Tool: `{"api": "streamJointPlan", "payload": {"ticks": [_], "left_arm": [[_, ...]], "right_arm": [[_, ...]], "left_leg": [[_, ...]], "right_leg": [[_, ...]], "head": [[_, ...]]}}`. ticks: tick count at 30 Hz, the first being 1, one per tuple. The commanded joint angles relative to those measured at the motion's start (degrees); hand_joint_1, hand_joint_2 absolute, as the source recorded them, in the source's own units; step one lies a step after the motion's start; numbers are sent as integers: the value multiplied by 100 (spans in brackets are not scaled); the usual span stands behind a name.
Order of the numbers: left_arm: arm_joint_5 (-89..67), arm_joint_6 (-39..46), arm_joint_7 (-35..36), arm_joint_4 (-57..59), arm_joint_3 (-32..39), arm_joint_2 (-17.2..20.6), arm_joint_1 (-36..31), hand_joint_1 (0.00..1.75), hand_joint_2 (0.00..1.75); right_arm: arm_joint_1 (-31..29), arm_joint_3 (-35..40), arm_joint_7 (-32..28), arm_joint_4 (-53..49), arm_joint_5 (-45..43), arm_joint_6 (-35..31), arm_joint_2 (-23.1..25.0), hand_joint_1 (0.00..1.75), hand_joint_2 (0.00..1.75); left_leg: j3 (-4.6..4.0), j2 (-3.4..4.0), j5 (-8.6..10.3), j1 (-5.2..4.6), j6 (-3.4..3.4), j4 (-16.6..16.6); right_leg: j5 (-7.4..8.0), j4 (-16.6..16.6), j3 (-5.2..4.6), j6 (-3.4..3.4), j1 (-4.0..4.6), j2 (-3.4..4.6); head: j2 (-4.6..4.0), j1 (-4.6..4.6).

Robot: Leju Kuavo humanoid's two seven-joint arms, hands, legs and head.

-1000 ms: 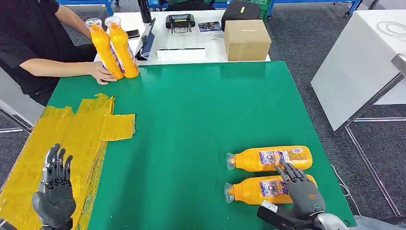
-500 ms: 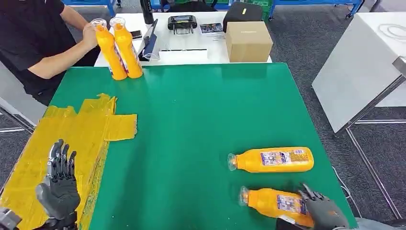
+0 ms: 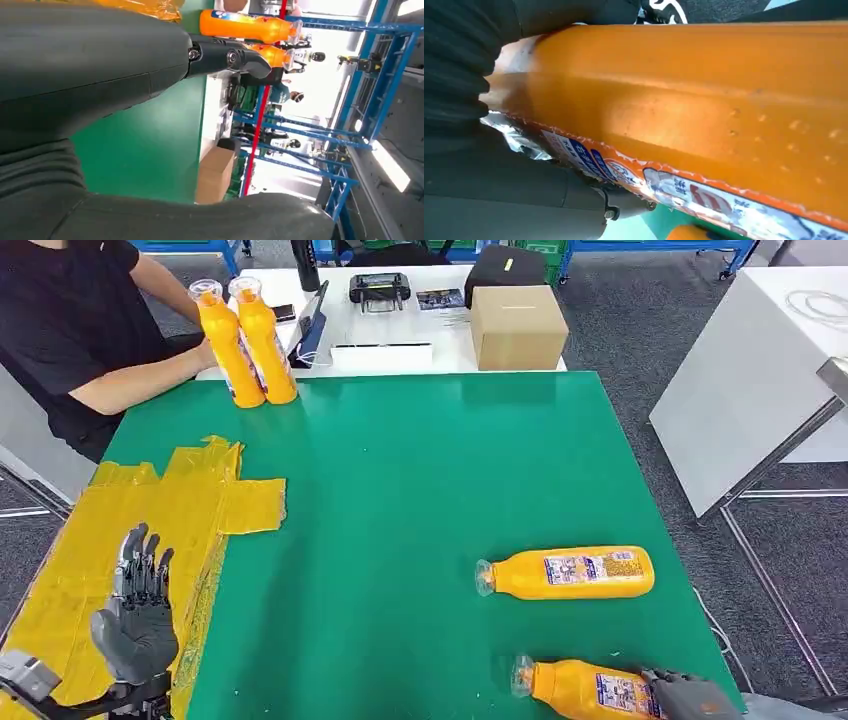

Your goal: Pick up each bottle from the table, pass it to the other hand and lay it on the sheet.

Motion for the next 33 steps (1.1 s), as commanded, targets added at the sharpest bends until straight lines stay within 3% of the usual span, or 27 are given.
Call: {"api": "streamJointPlan", "payload": {"ticks": [1,4,6,7,9,11,13,16,18,20,33], "left_arm": [[29,11,35,384,-125,163,-172,0,0],[16,42,58,399,-169,177,-182,0,0],[30,62,20,317,-123,188,-92,0,0],[64,58,9,233,-50,163,-15,0,0],[108,-84,6,-30,197,19,214,0,0],[50,-294,-26,-244,379,-146,382,0,0],[-52,-439,-76,-341,501,-276,446,0,0],[-89,-473,-81,-344,528,-310,434,0,0],[-153,-524,-109,-324,574,-348,414,0,0],[-197,-537,-131,-320,580,-359,409,0,0],[-260,-578,-119,-219,558,-371,346,0,0]], "right_arm": [[123,653,19,316,-55,65,52,175,175],[-76,836,6,530,-152,-87,182,175,175],[-423,720,-436,887,-182,-505,679,175,175],[-597,519,-957,1045,-135,-951,1086,175,175],[-885,-252,-2181,1157,-63,-1238,2258,175,175],[-927,-1070,-3259,786,28,-1021,3394,175,175],[-932,-1498,-3779,400,46,-640,4056,175,175],[-874,-1617,-3747,256,145,-465,4157,175,175],[-792,-1863,-4418,129,-115,-277,4440,175,175],[-914,-1786,-4581,70,-177,-121,4619,175,175],[-1116,-1596,-4739,257,-177,-8,5002,175,175]], "left_leg": [[-1,-31,8,12,-7,-9],[5,-27,7,13,-7,-9],[10,-20,6,14,-6,-10],[8,-23,9,19,-8,-15],[17,11,6,28,-9,-20],[5,34,7,36,-12,-24],[9,98,2,49,-19,-25],[-10,90,8,45,-25,-16],[-13,62,8,38,-22,-6],[-11,39,11,41,-20,-6],[-42,32,15,29,-24,-6]], "right_leg": [[4,-20,15,-10,13,-29],[4,-19,18,-9,13,-25],[5,-22,22,-7,15,-19],[11,-32,22,-10,20,-21],[19,-38,27,-10,31,14],[28,-40,45,-14,45,34],[41,-36,66,-16,55,87],[39,-12,32,-32,56,80],[29,1,26,-27,44,59],[23,0,29,-22,48,37],[24,5,20,-21,30,28]], "head": [[0,0],[0,-2],[0,-2],[0,0],[0,0],[0,7],[0,2],[0,-6],[0,-11],[0,-9],[0,-9]]}}
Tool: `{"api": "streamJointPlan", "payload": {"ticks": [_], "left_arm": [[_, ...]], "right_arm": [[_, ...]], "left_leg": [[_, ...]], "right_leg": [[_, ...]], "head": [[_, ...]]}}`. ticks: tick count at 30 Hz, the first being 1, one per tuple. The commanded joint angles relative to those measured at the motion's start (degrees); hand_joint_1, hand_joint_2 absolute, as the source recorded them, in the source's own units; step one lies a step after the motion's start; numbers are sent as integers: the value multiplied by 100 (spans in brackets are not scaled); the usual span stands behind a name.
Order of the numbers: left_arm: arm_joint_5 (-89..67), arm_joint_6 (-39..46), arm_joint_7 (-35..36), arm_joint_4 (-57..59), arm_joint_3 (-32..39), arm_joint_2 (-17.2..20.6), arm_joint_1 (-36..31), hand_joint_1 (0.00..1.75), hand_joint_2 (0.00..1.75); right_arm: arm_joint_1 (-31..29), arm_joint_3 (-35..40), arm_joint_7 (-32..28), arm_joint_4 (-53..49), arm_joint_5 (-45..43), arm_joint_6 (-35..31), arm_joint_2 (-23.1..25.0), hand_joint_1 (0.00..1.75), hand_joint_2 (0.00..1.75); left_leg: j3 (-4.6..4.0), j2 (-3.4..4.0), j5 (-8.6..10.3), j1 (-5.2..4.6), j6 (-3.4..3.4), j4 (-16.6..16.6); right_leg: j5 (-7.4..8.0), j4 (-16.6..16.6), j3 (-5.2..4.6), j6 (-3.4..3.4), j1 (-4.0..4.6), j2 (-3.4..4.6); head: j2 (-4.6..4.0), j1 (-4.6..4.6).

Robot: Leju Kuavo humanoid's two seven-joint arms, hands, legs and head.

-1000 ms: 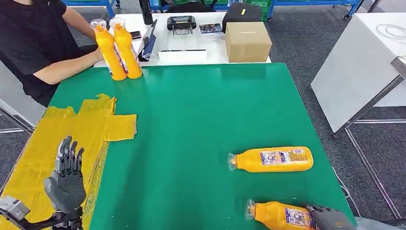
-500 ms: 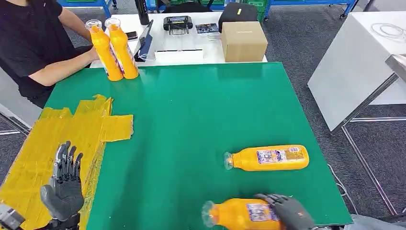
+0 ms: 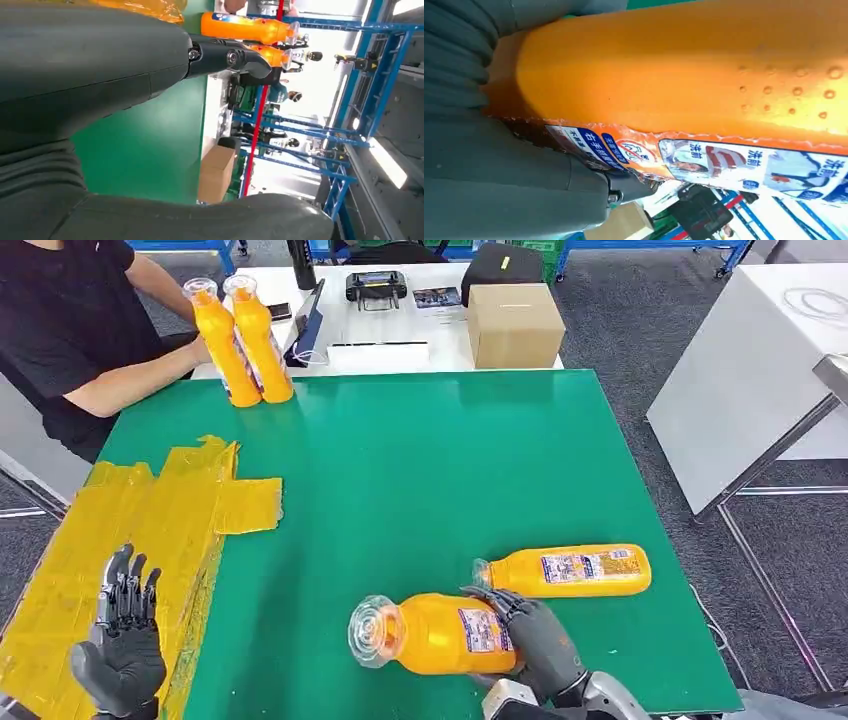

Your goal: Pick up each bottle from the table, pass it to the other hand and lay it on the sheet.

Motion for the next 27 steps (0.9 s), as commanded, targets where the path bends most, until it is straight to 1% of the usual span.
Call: {"api": "streamJointPlan", "payload": {"ticks": [1,2,3,6,7,10,11,12,14,15,17,19,22,23,27], "left_arm": [[-57,-55,68,186,77,-81,-90,0,0],[-47,-10,137,209,10,-94,-102,0,0],[-35,56,229,219,-85,-94,-111,0,175],[85,131,384,277,-488,-77,-171,0,175],[255,224,522,316,-706,-76,-221,0,175],[788,439,706,342,-1264,-89,-301,0,175],[923,518,794,369,-1523,-80,-312,0,175],[923,646,769,381,-1662,-51,-307,0,175],[922,678,754,386,-1699,-51,-302,0,175],[930,680,748,383,-1701,-27,-289,0,175],[1031,663,748,380,-1716,36,-268,0,175],[1264,551,920,474,-1846,6,-275,0,175],[1534,424,949,521,-1971,-42,-165,0,175],[1534,424,949,521,-1971,-42,-165,0,175],[1967,182,1054,613,-1977,-8,-129,0,175]], "right_arm": [[-284,-169,-88,235,-142,15,593,175,175],[-382,-214,-92,346,-137,6,724,175,175],[-491,-272,-62,472,-118,-28,889,175,175],[-1044,-433,91,1125,-292,58,1364,175,175],[-1351,-455,158,1490,-339,69,1502,175,175],[-2080,-410,284,2439,-493,138,1874,175,175],[-2359,-337,297,2845,-535,130,2077,175,175],[-2482,-273,335,3036,-526,58,2169,175,175],[-2503,-247,342,3069,-521,28,2195,175,175],[-2483,-229,340,3056,-520,11,2197,175,175],[-2424,-174,367,2950,-546,3,2123,175,175],[-2614,-19,409,3234,-592,70,2314,175,175],[-2800,330,388,3619,-521,10,2608,175,175],[-2800,330,388,3619,-521,10,2608,175,175],[-2985,817,376,3934,-546,49,2774,175,175]], "left_leg": [[0,4,1,3,-3,-3],[-1,3,1,8,-6,-2],[0,4,1,4,-4,-2],[-1,11,5,7,-5,-5],[-3,13,8,13,-7,-5],[1,16,10,8,-3,-7],[4,19,10,6,-2,-7],[-3,25,18,14,-5,-8],[0,27,19,12,-4,-6],[6,16,15,4,0,-5],[5,13,16,13,-2,-6],[6,0,13,9,-1,-6],[3,19,10,5,0,-4],[-4,25,10,4,0,-4],[-9,15,12,2,0,-5]], "right_leg": [[4,-3,-2,-5,3,6],[6,-7,-1,-9,9,7],[4,-4,-2,-5,4,7],[11,-8,-5,-7,8,14],[17,-12,-6,-10,14,17],[17,-11,-5,-5,9,18],[16,-8,-5,-4,6,20],[30,-14,-12,-9,15,28],[25,-11,-7,-6,13,29],[14,-4,-1,-1,4,16],[16,-12,3,-6,14,15],[9,-12,9,-4,9,3],[10,-4,1,-3,5,23],[11,-2,-5,-3,4,28],[9,-1,-14,-3,3,17]], "head": [[0,0],[0,0],[0,0],[0,2],[0,0],[0,0],[0,0],[0,2],[0,0],[0,2],[0,0],[0,2],[0,2],[0,2],[0,2]]}}
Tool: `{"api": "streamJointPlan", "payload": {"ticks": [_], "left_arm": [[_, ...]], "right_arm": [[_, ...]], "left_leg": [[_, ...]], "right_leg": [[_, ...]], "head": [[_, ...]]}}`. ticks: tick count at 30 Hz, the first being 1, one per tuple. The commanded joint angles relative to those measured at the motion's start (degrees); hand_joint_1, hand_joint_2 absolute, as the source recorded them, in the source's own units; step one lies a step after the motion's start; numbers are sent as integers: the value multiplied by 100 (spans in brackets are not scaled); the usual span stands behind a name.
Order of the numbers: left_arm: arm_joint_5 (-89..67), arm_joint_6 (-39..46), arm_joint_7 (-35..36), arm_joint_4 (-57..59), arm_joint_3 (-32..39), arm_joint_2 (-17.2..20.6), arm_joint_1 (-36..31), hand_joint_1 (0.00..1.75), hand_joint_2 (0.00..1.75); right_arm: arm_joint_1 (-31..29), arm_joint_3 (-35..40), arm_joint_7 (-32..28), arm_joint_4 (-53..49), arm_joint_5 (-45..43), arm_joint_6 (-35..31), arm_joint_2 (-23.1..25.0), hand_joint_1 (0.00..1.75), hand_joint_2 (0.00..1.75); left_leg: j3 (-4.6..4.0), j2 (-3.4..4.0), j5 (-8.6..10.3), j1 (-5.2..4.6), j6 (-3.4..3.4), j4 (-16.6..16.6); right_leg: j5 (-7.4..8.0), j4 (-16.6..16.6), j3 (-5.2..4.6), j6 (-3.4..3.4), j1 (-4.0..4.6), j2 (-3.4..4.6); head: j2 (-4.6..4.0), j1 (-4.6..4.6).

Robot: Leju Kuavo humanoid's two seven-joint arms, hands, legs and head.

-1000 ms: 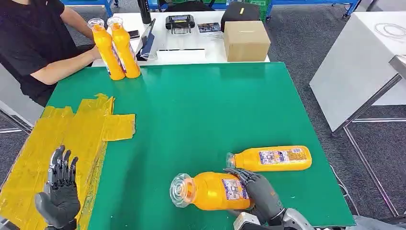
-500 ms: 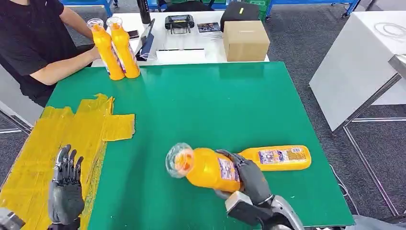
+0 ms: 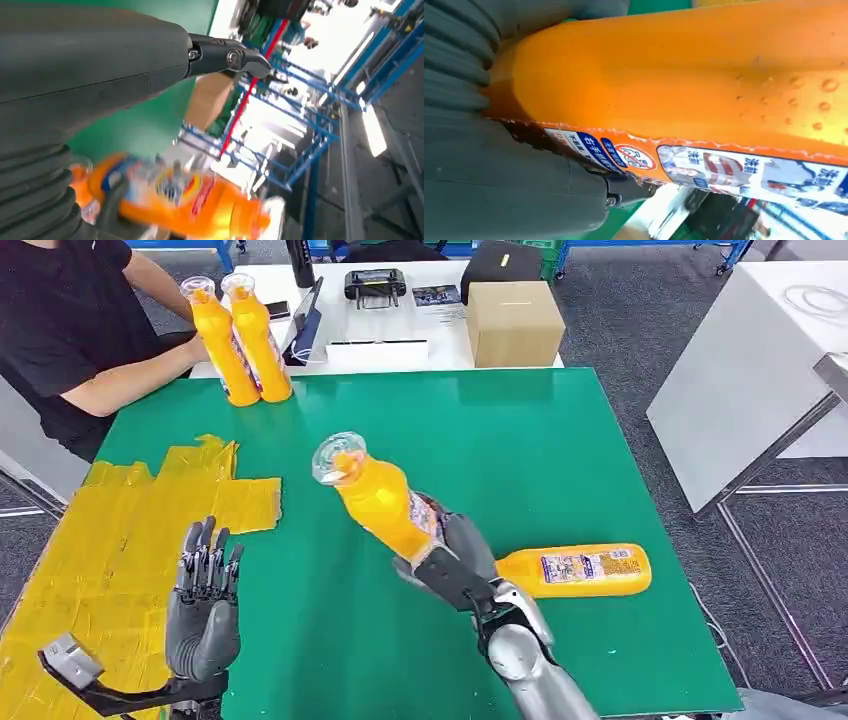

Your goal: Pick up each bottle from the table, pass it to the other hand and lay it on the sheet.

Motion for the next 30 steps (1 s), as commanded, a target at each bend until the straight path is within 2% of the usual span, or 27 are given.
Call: {"api": "streamJointPlan", "payload": {"ticks": [1,5,8,12,18,30], "left_arm": [[590,-307,175,517,-203,107,-12,0,175],[690,-440,197,769,-48,50,-76,0,175],[753,-538,166,912,-13,35,-98,0,175],[744,-531,68,920,17,35,-60,0,175],[529,-434,-133,932,-35,35,-50,0,175],[177,-389,-321,868,-80,35,-63,0,175]], "right_arm": [[-755,963,-15,1352,-32,16,521,175,175],[-836,1415,-37,1494,-75,43,678,175,175],[-900,1744,-48,1609,-107,87,764,175,175],[-863,2078,-75,1480,-125,159,697,175,175],[-1010,2725,-137,2040,-116,315,815,175,175],[-1059,2871,-198,2345,-126,377,876,175,175]], "left_leg": [[11,13,0,7,-6,-6],[15,27,-1,12,-7,-10],[9,8,1,5,-4,-9],[12,7,-1,10,-5,-9],[5,5,1,1,-3,-9],[4,-5,2,5,-3,-8]], "right_leg": [[7,-8,6,-9,8,17],[11,-12,9,-11,12,31],[4,-7,7,-6,5,11],[5,-13,13,-8,10,11],[3,-5,5,-5,0,8],[2,-9,6,-5,4,-3]], "head": [[0,2],[0,2],[0,2],[0,2],[0,4],[0,2]]}}
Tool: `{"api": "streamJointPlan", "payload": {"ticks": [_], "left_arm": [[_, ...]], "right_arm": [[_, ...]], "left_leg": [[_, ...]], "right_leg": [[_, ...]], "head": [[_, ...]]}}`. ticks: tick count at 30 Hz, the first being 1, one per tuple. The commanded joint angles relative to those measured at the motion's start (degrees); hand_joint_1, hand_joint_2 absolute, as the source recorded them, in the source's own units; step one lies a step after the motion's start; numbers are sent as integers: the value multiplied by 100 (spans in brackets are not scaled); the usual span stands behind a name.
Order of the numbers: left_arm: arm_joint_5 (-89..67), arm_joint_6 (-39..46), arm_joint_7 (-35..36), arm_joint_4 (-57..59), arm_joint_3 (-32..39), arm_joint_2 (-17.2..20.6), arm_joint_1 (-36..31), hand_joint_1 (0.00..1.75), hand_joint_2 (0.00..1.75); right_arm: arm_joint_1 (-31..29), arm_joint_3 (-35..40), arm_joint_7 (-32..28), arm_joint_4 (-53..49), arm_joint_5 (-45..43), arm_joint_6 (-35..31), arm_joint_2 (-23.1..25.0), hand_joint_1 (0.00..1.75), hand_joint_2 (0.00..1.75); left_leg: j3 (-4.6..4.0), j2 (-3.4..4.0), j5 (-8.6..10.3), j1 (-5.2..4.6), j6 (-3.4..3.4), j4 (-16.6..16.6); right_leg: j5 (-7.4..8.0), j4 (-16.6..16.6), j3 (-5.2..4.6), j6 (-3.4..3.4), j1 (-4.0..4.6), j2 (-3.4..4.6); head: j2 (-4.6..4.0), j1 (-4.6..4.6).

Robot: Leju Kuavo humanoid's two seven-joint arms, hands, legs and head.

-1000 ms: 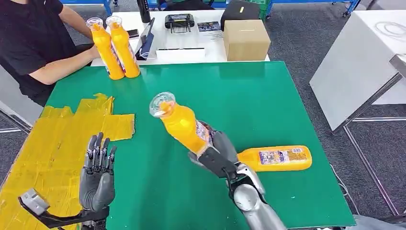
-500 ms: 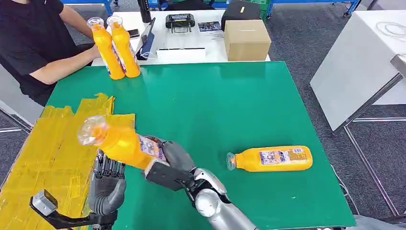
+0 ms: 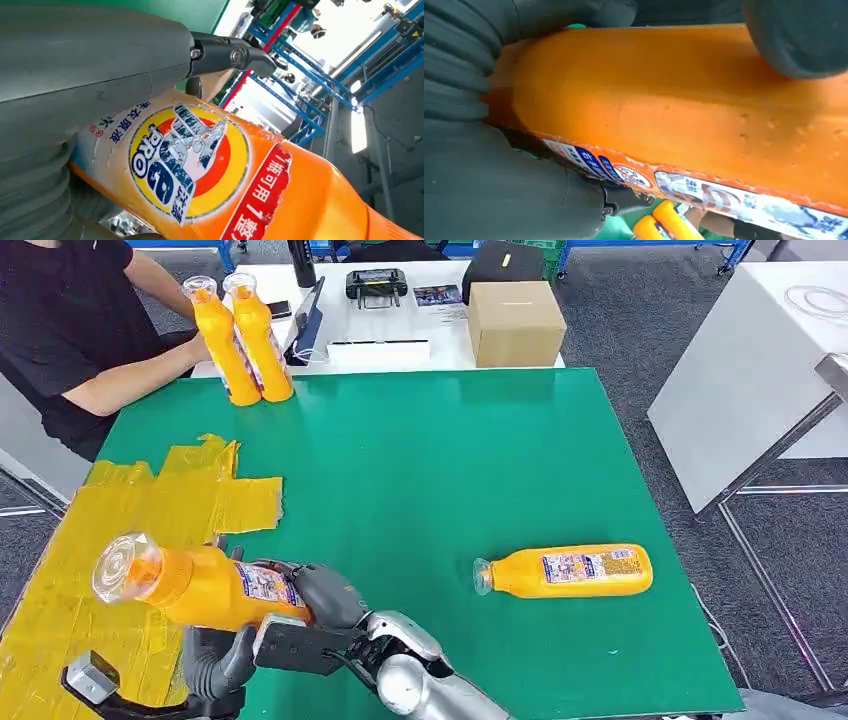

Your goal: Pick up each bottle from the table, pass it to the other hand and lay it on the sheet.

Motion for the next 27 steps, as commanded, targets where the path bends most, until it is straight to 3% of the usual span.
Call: {"api": "streamJointPlan", "payload": {"ticks": [1,7,8,9,27], "left_arm": [[-599,96,-256,202,-66,35,-183,0,175],[-1391,464,-643,-6,-169,35,-188,0,175],[-1447,544,-656,-16,-157,35,-192,80,175],[-1460,566,-672,-6,-146,35,-200,175,175],[-1605,723,-766,10,-97,35,-228,175,175]], "right_arm": [[-267,584,-128,910,-5,100,31,175,175],[-199,808,-323,1201,69,160,113,175,175],[-186,852,-337,1208,107,167,120,175,175],[-175,875,-342,1209,119,170,129,175,175],[-174,918,-349,1210,120,174,94,175,175]], "left_leg": [[12,-4,1,9,-4,-8],[7,-11,2,5,-4,-5],[12,-16,1,16,-7,-5],[12,-14,0,19,-8,-4],[3,-15,4,3,-2,-4]], "right_leg": [[4,-15,16,-8,9,0],[1,-9,10,-6,5,-8],[3,-17,20,-12,16,-11],[4,-18,20,-13,20,-8],[0,-8,4,-4,3,-15]], "head": [[0,0],[0,-2],[0,-2],[0,-2],[0,-2]]}}
